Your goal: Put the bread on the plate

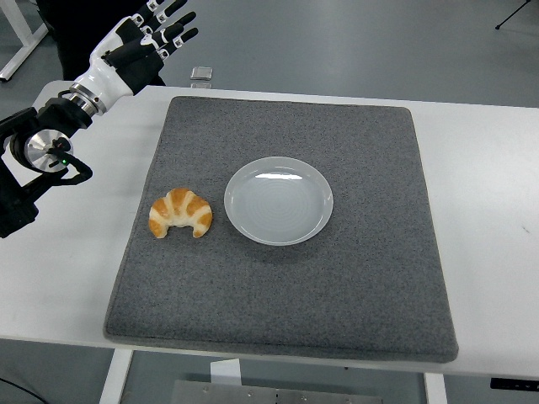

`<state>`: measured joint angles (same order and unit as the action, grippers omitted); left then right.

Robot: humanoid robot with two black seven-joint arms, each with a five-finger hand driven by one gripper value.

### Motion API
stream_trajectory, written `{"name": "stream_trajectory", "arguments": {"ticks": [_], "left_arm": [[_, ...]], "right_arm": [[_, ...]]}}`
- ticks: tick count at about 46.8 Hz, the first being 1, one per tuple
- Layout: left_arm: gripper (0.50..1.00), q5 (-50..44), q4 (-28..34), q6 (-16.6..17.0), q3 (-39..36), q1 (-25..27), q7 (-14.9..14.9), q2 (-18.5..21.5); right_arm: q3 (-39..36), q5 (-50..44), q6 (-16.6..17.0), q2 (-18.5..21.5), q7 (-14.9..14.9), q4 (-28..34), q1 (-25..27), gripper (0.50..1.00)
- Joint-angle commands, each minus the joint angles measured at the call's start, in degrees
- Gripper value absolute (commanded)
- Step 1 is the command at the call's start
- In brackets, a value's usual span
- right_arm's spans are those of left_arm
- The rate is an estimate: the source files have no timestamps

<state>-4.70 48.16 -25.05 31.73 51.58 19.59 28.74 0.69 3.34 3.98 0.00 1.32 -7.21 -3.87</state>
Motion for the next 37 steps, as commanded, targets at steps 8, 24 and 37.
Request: {"name": "stream_trajectory", "arguments": {"ticks": [8,24,37], "left_arm": [[0.992,-0.04,-0.18,0.36,-0.26,0.01,-0.08,-0.09],[0.992,-0.66,-0.7,0.44,0.26,0.18,-0.08,-0.09],[0.992,-0.57,-2.73,-0.08,1.93,-0.17,0.01,-1.49]], "right_arm": [[0.01,0.0,-0.02,0.0,0.0,0.0,0.0,0.952],[0.01,0.0,-0.02,0.0,0.0,0.0,0.0,0.952],[0.01,0.0,-0.02,0.0,0.0,0.0,0.0,0.952]]}}
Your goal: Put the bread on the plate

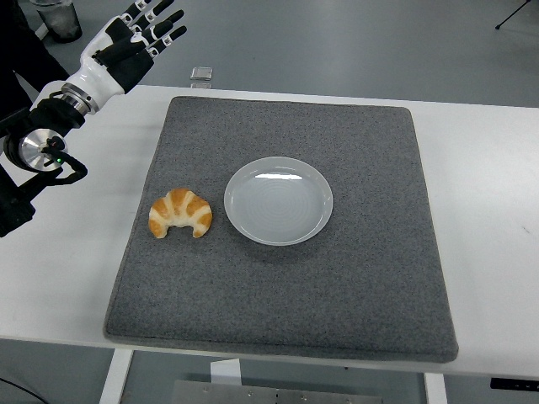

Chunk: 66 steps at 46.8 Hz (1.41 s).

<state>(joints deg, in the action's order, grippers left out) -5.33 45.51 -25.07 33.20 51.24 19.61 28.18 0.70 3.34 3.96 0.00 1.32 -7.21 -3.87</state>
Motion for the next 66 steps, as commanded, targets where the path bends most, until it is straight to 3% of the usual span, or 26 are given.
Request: {"name": "stream_trajectory", "arguments": {"ticks": [1,13,20,26,30,35,39,56,66], "left_arm": [[0.992,0.06,-0.07,-0.06,0.47,0.18,-0.01,-1.1],[0.992,-0.03,0.19,-0.5,2.57,0.09,-0.01,-0.93],[0.992,-0.11,-0.16,-5.94,6.09,-0.44,-0.01,-0.31],[0.992,-0.11,-0.07,-6.3,6.44,-0.61,-0.09,-0.4],[0.992,-0.03,0.1,-4.99,6.27,-0.35,-0.18,-0.31],[0.992,0.15,0.19,-0.34,5.74,-0.09,-0.71,-0.05],[0.992,0.32,0.54,1.43,5.65,0.18,-1.06,0.74],[0.99,0.5,3.27,3.36,4.25,1.67,-1.24,4.17],[0.992,0.59,9.59,7.4,-7.95,9.48,-6.51,10.75]], "right_arm": [[0.0,0.0,0.08,0.0,0.0,0.0,0.0,0.952],[0.0,0.0,-0.01,0.0,0.0,0.0,0.0,0.952],[0.0,0.0,0.08,0.0,0.0,0.0,0.0,0.952],[0.0,0.0,0.08,0.0,0.0,0.0,0.0,0.952],[0.0,0.0,-0.01,0.0,0.0,0.0,0.0,0.952],[0.0,0.09,-0.01,0.0,0.0,0.0,0.0,0.952],[0.0,0.0,-0.01,0.0,0.0,0.0,0.0,0.952],[0.0,0.0,-0.01,0.0,0.0,0.0,0.0,0.954],[0.0,0.0,0.08,0.0,0.0,0.0,0.0,0.952]]}}
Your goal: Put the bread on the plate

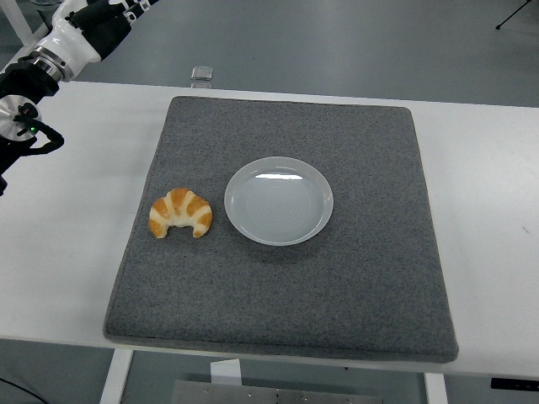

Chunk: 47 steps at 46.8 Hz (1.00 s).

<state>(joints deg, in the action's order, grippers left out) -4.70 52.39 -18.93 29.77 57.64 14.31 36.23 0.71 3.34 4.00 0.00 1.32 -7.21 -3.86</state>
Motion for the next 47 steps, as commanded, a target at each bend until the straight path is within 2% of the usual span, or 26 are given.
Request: {"name": "stream_trajectory", "arguments": {"ticks": [1,7,11,18,21,24,30,35,41,47], "left_arm": [[0.99,0.04,3.85,1.53,-6.2,4.31,-1.3,3.75],[0.992,0.04,10.27,1.88,-15.95,12.04,-2.09,9.99],[0.992,0.12,13.7,1.79,-22.63,18.45,-4.37,13.51],[0.99,1.44,18.71,1.53,-35.81,31.72,-9.82,17.12],[0.99,4.16,20.38,1.62,-40.3,36.12,-11.32,18.09],[0.992,8.54,21.35,1.62,-43.29,38.94,-11.5,18.53],[0.99,22.16,23.02,1.18,-43.57,39.92,-11.24,19.93],[0.99,31.93,27.05,0.74,-43.04,39.92,-11.06,22.04],[0.992,38.53,31.01,-1.19,-43.04,39.74,-11.06,24.24],[0.992,42.31,31.9,-1.37,-43.21,38.86,-11.06,24.77]], "right_arm": [[-0.01,0.0,-0.04,0.0,0.0,0.0,0.0,0.952],[-0.01,0.0,0.04,0.0,0.0,0.0,0.0,0.952],[-0.01,0.0,-0.04,0.0,0.0,0.0,0.0,0.954],[-0.01,0.09,0.05,0.0,0.0,0.0,0.0,0.952],[-0.01,0.0,-0.04,0.0,0.0,0.0,0.0,0.952],[-0.01,0.0,-0.04,0.0,0.0,0.0,0.0,0.952],[-0.01,0.0,0.05,0.0,0.0,0.0,0.0,0.952],[-0.01,0.0,-0.04,0.0,0.0,0.0,0.0,0.952],[-0.01,0.0,-0.04,0.0,0.0,0.0,0.0,0.952],[-0.01,0.0,-0.04,0.0,0.0,0.0,0.0,0.952]]}}
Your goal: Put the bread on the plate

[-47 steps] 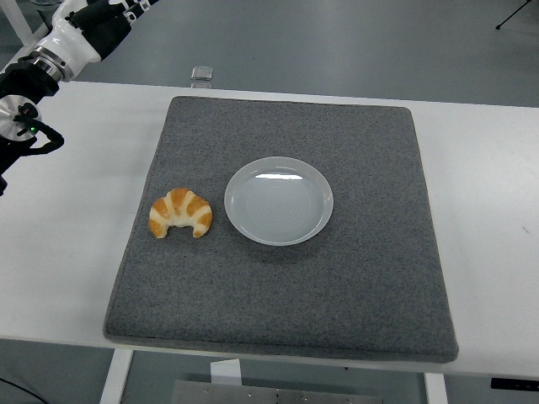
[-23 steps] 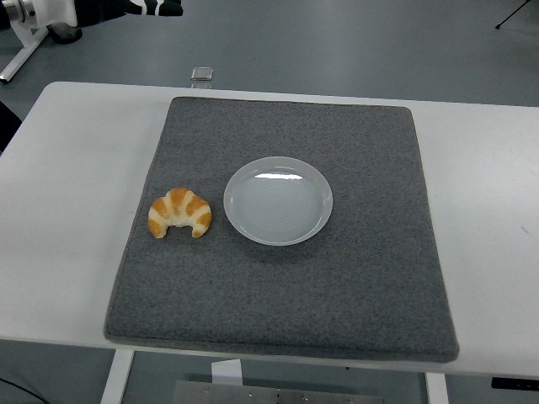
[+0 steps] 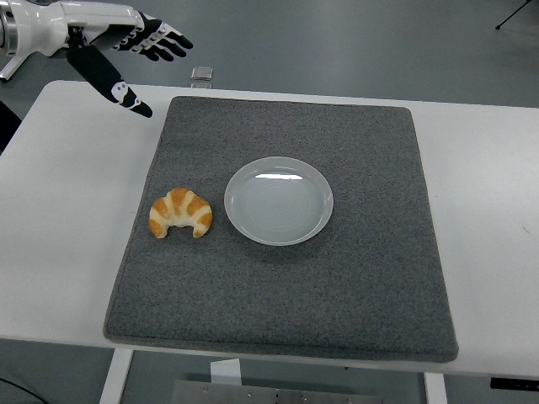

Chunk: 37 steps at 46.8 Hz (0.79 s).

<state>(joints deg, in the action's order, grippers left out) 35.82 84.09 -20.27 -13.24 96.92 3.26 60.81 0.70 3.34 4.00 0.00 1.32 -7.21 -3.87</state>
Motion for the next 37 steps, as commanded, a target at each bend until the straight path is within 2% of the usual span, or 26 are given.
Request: {"name": "stream_trajectory", "arguments": {"ticks": [1,11,17,23,30,37], "left_arm": [[0.992,2.4,0.11,-0.03,-0.29,-0.5,-0.01,0.27],[0.99,7.94,1.69,0.67,-0.21,-4.8,0.52,0.8],[0.992,8.03,2.13,3.3,0.15,-8.93,1.57,0.8],[0.992,8.12,2.31,6.47,0.23,-13.24,4.73,0.27],[0.992,8.21,3.71,10.6,0.23,-18.34,9.74,-0.25],[0.99,9.0,3.89,13.06,0.23,-22.56,14.58,-0.52]], "right_arm": [[0.0,0.0,0.04,0.0,-0.01,0.0,0.0,0.952],[0.0,0.0,-0.05,0.0,-0.01,0.0,0.0,0.952],[0.0,0.0,0.04,0.0,-0.01,0.0,0.0,0.952],[0.0,0.0,-0.05,0.0,-0.01,0.0,0.0,0.952],[0.0,0.0,-0.05,0.0,-0.01,0.0,0.0,0.952],[0.0,0.0,-0.05,0.0,-0.01,0.0,0.0,0.952]]}}
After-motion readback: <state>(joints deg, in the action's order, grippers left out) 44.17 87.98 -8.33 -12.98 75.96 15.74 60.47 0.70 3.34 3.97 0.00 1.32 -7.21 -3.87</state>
